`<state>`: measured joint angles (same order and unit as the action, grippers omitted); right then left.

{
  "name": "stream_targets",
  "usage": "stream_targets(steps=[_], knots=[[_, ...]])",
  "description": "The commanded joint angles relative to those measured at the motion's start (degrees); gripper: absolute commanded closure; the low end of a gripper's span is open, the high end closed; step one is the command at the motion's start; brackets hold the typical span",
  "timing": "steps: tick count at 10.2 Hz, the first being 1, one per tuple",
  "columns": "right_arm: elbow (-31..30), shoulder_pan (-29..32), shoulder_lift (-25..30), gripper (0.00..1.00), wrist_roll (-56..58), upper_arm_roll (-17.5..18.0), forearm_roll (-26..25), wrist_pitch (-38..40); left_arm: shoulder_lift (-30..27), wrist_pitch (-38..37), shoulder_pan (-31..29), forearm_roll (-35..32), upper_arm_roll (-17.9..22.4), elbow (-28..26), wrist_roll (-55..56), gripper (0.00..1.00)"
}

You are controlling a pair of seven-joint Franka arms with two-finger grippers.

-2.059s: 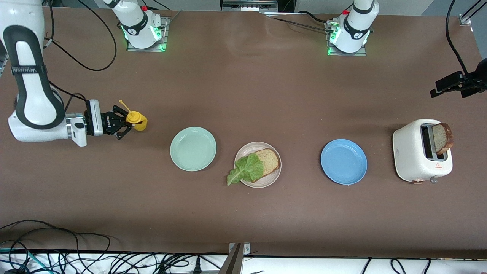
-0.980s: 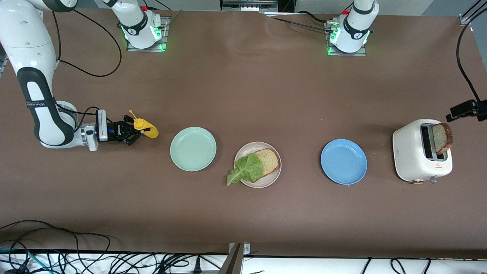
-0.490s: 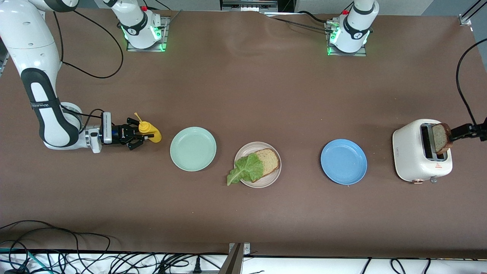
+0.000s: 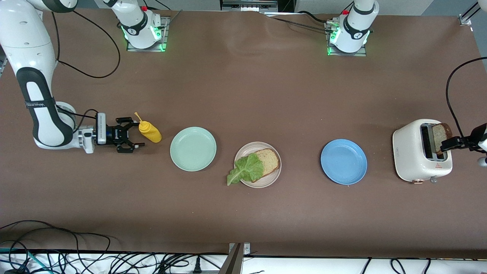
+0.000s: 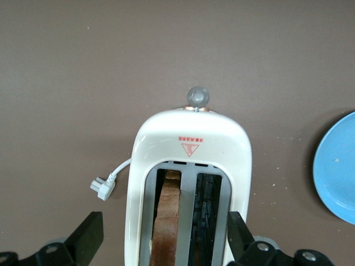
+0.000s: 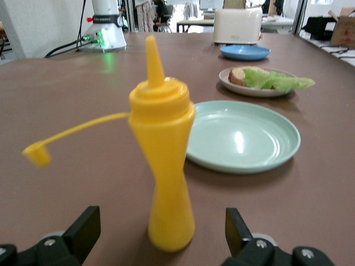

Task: Make sandwich on beige plate with both arms
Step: 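Set the mustard down with the right gripper while the left gripper lowers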

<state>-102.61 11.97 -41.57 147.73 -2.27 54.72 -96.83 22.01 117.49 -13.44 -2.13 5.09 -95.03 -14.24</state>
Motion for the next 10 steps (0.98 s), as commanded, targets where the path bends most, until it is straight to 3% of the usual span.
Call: stream_targets(steps=[1, 2, 5, 6, 8, 9, 10], knots=[[0.0, 0.4, 2.9, 0.00, -4.0, -3.2, -5.1, 0.0, -0.7, 1.1, -0.9, -0.2, -0.6, -2.3, -1.1, 0.06], [-0.5, 0.5, 4.0, 0.00, -9.4, -4.8, -6.8, 0.4, -0.9, 1.1, -0.9, 0.7, -0.5, -3.7, -1.1, 0.13], [-1.3, 0.4, 10.7, 0.00, -29.7, -5.3, -13.0, 0.1, -1.1, 1.8, -1.4, 1.3, -0.5, -5.7, -1.7, 0.32], [-1.3, 0.4, 12.8, 0.00, -36.9, -5.3, -14.9, 0.1, -1.1, 1.7, -1.6, 1.3, -0.3, -5.7, -3.8, 0.46], [-1.3, -0.4, 15.7, 0.00, -50.5, -5.0, -17.2, 0.1, -1.1, 1.1, -2.2, 1.3, 0.1, -5.4, -6.1, 0.93], [-1.3, -1.2, 16.3, 0.00, -56.7, -4.9, -17.4, 0.1, -1.1, 1.0, -2.3, 1.3, 0.2, -5.4, -7.4, 1.00], [-1.3, -2.2, 17.9, 0.00, -64.2, -4.9, -19.3, -0.1, -1.1, 1.0, -2.3, 1.3, 1.1, -5.3, -8.6, 1.00]])
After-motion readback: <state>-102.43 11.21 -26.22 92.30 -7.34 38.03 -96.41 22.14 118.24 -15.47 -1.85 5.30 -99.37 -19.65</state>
